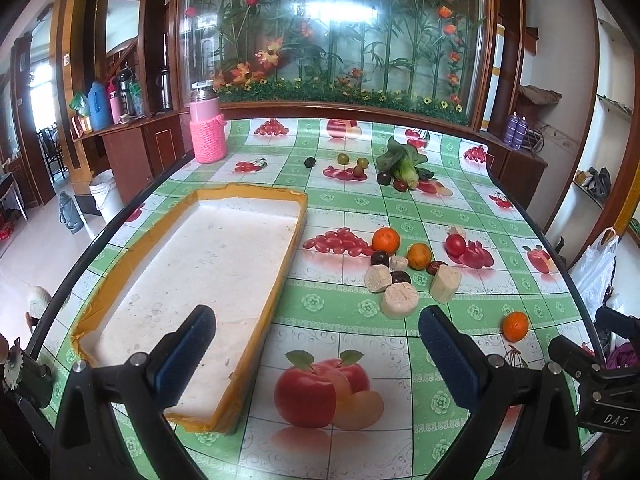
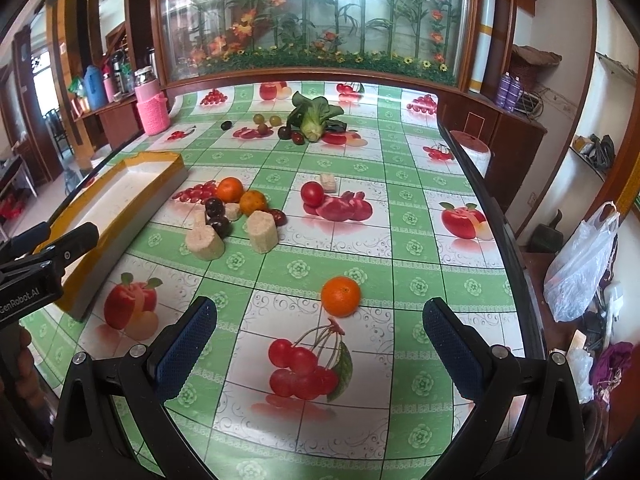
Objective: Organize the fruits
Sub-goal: 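Move the right tool toward the orange while the left tool approaches the round beige cake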
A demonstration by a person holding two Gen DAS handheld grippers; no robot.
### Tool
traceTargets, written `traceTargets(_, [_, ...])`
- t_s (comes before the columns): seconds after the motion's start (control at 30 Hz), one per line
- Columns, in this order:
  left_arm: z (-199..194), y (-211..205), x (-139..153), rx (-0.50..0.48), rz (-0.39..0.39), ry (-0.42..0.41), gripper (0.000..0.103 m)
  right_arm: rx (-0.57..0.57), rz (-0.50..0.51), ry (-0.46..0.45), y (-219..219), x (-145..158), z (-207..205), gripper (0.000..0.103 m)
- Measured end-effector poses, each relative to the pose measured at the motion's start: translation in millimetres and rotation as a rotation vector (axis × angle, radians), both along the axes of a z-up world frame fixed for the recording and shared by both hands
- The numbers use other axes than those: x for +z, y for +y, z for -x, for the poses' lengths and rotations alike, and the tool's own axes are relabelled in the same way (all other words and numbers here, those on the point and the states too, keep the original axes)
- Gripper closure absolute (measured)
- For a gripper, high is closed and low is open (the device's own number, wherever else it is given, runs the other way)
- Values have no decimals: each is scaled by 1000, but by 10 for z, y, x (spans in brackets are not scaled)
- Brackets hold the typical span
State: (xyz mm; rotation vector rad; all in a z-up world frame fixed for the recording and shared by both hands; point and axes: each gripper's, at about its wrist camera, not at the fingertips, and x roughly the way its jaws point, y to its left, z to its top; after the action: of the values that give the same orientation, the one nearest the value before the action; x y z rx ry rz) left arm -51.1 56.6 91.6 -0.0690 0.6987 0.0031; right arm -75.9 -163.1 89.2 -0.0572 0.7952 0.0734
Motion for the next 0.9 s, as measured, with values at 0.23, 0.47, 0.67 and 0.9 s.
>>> traceTargets(0.23, [2,72,26,9,10,-10,0,-5,12,3,22,16,24,0])
traceTargets(0.47, [2,73,17,9,5,-8,0,-14,14,5,-9,20,45,0])
traceTargets(0.67, [-17,10,2,4,-19,4,0,-15,10,4,-54,8,38,0])
traceTargets(0.9, [-38,-11,-23,8,-41,11,0,-22,-5,19,-151,-52,-35,0])
